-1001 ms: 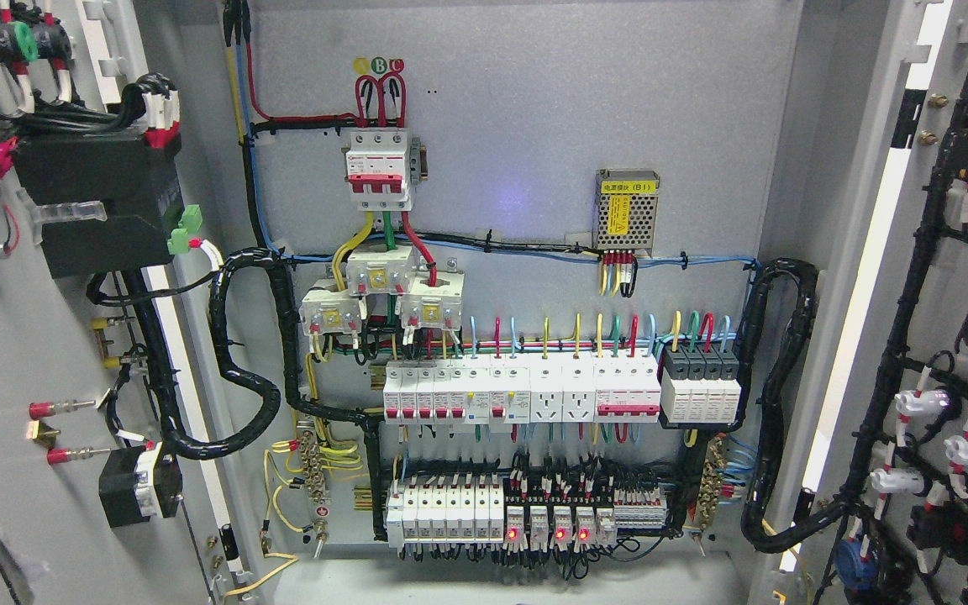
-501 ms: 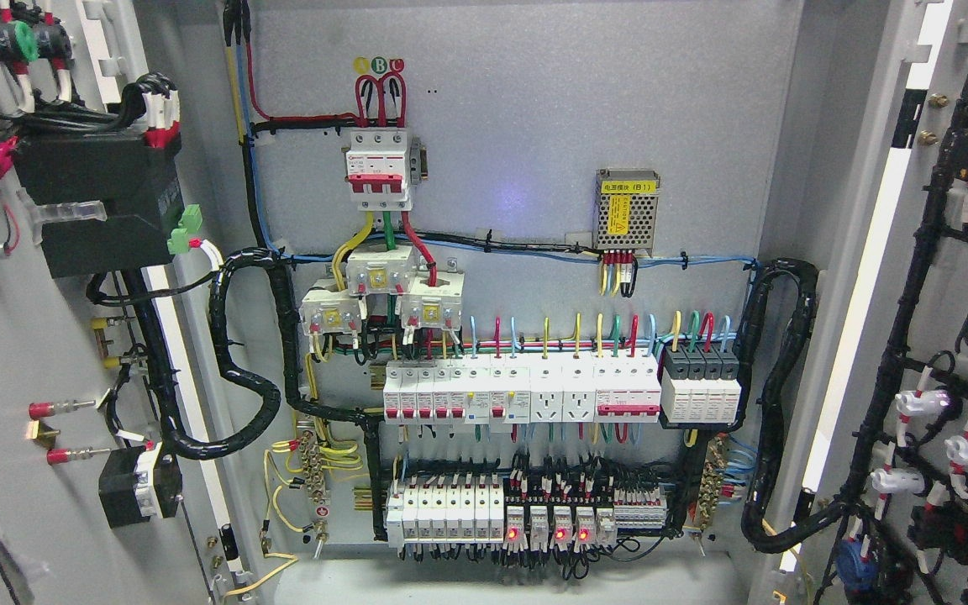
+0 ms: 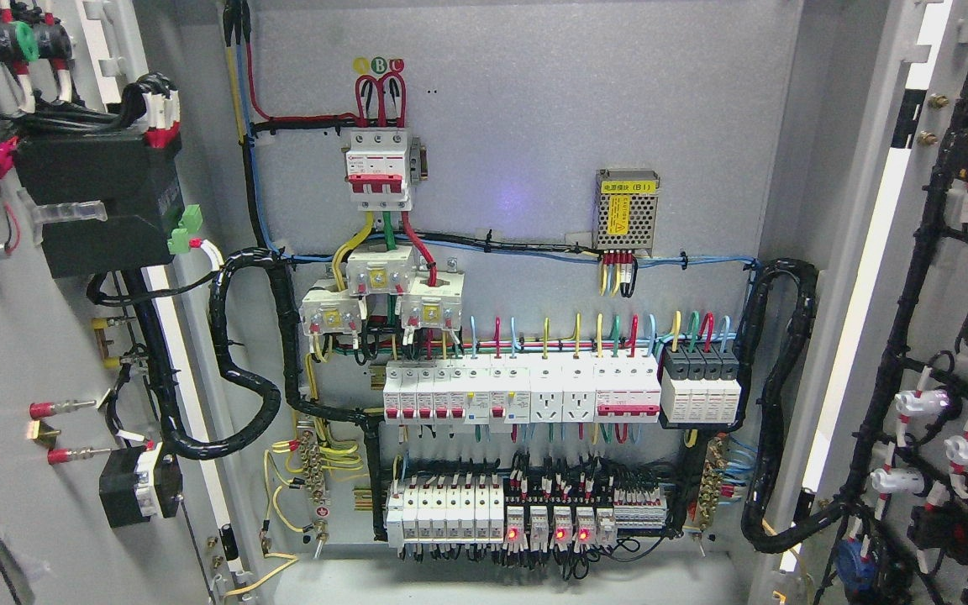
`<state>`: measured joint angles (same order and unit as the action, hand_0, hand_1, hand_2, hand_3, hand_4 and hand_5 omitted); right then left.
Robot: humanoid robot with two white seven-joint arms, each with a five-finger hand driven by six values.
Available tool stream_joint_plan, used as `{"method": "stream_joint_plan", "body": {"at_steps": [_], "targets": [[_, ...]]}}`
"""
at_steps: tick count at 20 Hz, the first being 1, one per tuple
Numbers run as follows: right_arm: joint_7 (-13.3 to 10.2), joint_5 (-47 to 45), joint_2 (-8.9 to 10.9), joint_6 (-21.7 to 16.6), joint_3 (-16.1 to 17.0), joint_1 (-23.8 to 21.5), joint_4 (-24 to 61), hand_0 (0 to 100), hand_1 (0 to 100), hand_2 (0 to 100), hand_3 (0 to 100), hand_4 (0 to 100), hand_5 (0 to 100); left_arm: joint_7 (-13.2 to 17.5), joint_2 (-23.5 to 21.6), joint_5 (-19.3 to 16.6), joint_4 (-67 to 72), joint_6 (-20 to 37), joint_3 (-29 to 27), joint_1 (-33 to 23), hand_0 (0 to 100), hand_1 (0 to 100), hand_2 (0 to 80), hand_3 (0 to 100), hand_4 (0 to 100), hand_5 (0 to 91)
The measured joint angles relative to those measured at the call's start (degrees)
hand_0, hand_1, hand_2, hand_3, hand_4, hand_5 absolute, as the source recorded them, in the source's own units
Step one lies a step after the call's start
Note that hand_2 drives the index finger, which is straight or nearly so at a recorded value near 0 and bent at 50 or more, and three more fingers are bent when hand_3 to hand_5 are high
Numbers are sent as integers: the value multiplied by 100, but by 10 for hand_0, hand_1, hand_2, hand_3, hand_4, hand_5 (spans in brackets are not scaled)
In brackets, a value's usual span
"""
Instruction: Open door with both hands
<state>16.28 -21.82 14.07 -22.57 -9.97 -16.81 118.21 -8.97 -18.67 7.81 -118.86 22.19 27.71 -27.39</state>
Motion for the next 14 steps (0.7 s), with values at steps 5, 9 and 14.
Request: {"method": "stream_joint_plan", "body": {"at_steps": [5,9,14], "targets": [[-15,-210,-73,-263,363,-77,-4,192,0,0,0,0,0,0,106,99,-64,259,-136,288,0,0,0,0,0,0],[-16,-363,-120,-315,682,-112,-19,191,0,0,0,0,0,0,189,252,-98,354,-286,541,0,0,0,0,0,0],[-35,-658,-126,-332,1097,-133,-36,192,0,0,0,0,0,21,244,347,-126,721,-480,725,0,0,0,0,0,0]]}}
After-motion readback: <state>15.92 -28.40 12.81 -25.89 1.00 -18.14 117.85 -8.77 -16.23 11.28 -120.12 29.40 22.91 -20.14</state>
